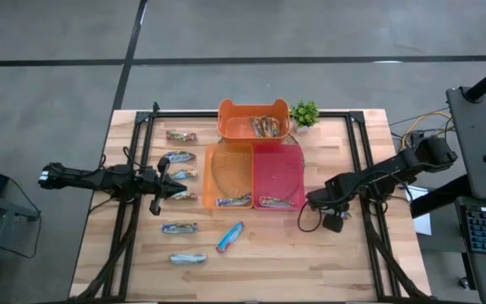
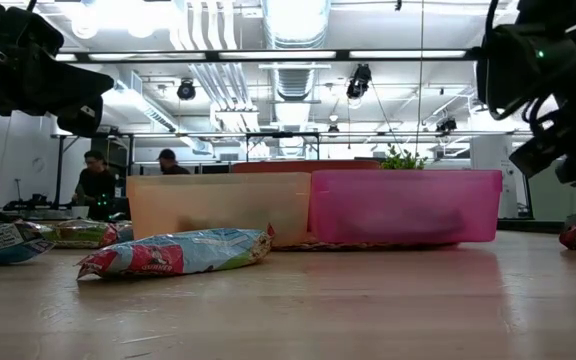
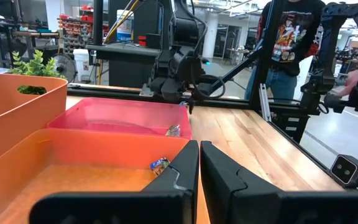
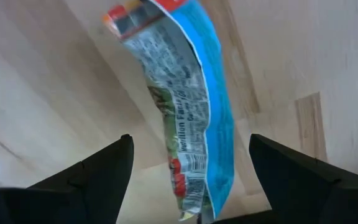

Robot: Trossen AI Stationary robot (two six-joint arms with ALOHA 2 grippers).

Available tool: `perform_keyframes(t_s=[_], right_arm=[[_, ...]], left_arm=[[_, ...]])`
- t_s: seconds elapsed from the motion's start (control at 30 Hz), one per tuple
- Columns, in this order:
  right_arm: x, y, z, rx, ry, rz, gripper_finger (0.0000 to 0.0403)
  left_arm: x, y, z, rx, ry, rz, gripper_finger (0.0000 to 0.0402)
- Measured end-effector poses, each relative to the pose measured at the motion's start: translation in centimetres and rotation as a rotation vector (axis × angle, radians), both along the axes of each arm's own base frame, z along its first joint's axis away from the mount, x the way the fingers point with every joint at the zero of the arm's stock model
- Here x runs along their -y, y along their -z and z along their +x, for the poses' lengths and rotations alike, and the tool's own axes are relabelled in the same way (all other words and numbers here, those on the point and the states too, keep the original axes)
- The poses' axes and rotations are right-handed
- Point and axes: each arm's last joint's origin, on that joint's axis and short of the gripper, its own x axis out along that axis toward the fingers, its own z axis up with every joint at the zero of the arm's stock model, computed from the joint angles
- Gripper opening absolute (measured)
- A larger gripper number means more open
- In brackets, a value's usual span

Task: Pick and place Granola Bars by type
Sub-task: Put the red granola bar into the pink bin

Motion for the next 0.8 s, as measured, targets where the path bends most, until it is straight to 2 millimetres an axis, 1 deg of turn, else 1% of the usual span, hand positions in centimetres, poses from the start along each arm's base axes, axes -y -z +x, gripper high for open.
perform_keyframes(t_s=[0.17,0.23,0.3,0.43,0.73,0.8], right_arm=[[0.08,0.64,-0.52,-0.020,0.022,0.007,0.0299],[0.06,0.70,-0.61,-0.027,0.030,0.019,0.0287],[0.04,0.72,-0.67,-0.034,0.033,0.032,0.0268],[-0.01,0.74,-0.68,-0.035,0.035,0.047,0.0209],[-0.13,0.71,-0.54,-0.021,0.014,0.087,0.0051],[-0.13,0.62,-0.56,-0.019,0.027,0.086,0.0023]], left_arm=[[0.00,0.00,0.00,0.000,0.000,0.000,0.0000],[0.00,0.00,0.00,0.000,0.000,0.000,0.0000],[0.00,-0.01,0.00,0.000,0.000,0.000,0.0000],[0.00,0.00,0.00,0.000,0.000,0.000,0.0000],[0.00,0.01,0.00,0.000,0.000,0.000,0.0000],[0.00,0.01,0.00,0.000,0.000,0.000,0.0000]])
